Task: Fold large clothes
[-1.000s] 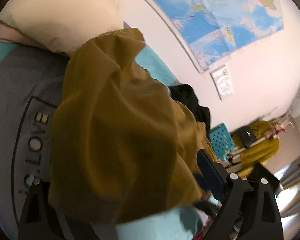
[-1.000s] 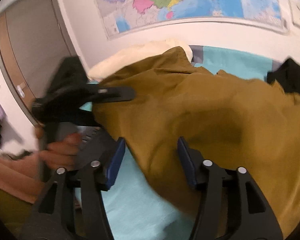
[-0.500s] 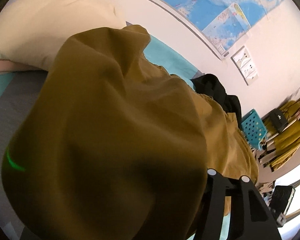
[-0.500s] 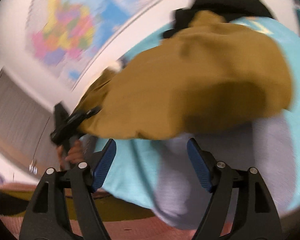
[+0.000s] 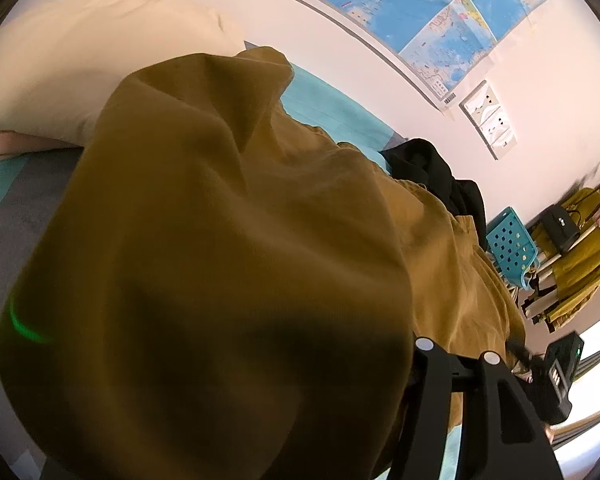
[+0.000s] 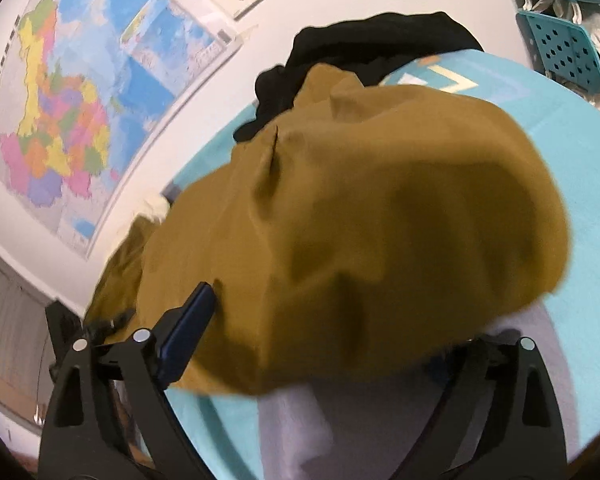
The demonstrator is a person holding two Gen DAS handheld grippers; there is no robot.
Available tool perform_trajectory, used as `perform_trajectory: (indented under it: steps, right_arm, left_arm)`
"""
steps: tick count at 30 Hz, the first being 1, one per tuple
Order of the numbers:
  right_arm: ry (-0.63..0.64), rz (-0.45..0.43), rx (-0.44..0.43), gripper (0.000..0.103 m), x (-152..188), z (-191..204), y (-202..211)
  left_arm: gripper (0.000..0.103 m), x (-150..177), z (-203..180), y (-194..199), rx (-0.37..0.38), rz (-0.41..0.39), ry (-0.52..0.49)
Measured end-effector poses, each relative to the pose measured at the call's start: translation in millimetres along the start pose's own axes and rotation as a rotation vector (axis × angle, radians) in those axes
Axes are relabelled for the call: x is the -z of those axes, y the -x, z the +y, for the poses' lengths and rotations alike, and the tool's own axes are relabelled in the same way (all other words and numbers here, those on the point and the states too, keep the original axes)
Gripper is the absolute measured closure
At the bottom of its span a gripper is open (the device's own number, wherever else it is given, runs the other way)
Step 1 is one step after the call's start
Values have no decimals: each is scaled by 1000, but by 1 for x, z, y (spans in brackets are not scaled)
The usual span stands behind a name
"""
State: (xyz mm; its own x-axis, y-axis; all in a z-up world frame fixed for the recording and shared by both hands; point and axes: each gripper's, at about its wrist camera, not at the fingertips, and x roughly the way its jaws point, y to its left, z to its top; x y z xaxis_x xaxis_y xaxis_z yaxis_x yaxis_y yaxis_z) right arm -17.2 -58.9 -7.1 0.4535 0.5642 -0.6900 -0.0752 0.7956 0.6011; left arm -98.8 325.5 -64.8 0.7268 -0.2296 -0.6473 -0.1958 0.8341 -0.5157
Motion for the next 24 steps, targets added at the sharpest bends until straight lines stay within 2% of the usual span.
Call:
perform_trajectory:
  steps: [4, 8, 10, 16, 20, 24]
  right_arm:
    - [-15, -42, -1, 13, -12, 5, -16]
    - [-10, -47, -16, 16, -21, 9, -28]
    - [-4, -37, -19, 27, -22, 9, -30]
    - [44, -17, -15, 46, -20, 7, -29]
    - [56, -14, -23, 48, -20, 10, -29]
    - [36, 1, -35, 46, -22, 6, -32]
  left_arm:
    - [42, 0, -2, -1, -12, 2, -18]
    - [38, -2, -5, -3, -27, 9, -38]
    - [36, -2, -7, -4, -47, 7, -54]
    - [31, -1, -20, -9, -130, -5, -97]
    - [30, -1, -26, -13, -174, -4, -122]
    - [31, -2, -27, -15, -181, -5, -122]
